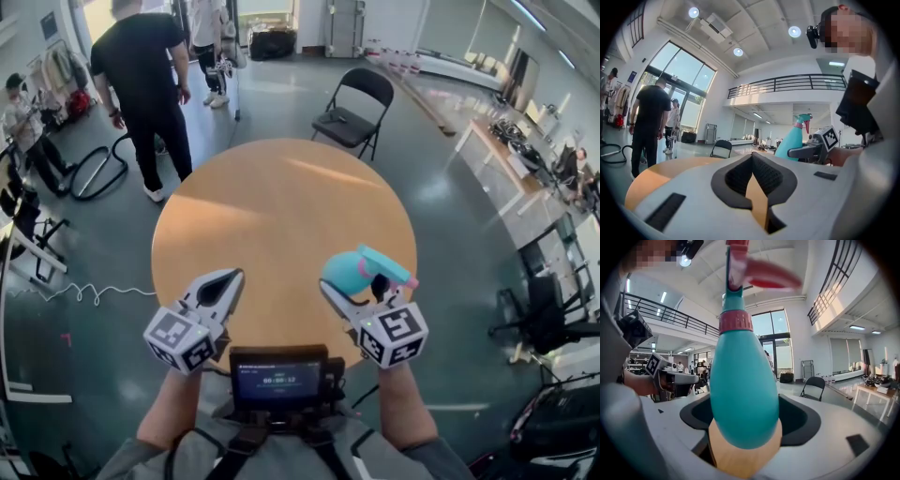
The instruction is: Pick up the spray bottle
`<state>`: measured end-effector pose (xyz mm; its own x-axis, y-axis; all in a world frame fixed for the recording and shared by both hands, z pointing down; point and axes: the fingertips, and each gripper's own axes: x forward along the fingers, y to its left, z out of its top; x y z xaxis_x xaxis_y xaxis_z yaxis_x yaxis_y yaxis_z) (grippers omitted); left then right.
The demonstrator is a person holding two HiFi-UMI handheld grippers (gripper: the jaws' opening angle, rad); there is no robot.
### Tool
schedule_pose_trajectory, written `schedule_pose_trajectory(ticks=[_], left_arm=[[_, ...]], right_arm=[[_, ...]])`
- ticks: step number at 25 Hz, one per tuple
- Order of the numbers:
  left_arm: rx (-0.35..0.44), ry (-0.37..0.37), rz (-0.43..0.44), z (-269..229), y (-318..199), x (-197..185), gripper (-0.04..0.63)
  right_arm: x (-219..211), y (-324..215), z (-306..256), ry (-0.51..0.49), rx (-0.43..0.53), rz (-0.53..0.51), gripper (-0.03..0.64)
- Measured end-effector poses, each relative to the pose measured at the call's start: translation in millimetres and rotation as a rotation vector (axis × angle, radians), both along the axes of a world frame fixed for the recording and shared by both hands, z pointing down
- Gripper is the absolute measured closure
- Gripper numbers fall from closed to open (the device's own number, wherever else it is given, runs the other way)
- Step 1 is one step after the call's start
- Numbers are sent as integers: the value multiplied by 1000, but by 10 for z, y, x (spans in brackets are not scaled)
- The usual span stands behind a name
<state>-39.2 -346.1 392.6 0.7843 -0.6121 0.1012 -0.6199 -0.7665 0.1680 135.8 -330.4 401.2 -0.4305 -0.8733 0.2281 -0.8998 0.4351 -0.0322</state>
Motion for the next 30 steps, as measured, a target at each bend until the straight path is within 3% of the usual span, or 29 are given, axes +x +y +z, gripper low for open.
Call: schedule_pose_trajectory(ticks=[3, 7, 30], left_arm=[[4, 16, 14, -97, 72, 4, 591], [38, -31, 28, -132, 76, 39, 591], [25, -11, 12, -27, 48, -40, 591]], right_arm=[[-29, 27, 15, 1, -4, -2, 195], [-18, 36, 11, 28, -1, 16, 198], [-99, 8, 64, 33, -18, 26, 201]])
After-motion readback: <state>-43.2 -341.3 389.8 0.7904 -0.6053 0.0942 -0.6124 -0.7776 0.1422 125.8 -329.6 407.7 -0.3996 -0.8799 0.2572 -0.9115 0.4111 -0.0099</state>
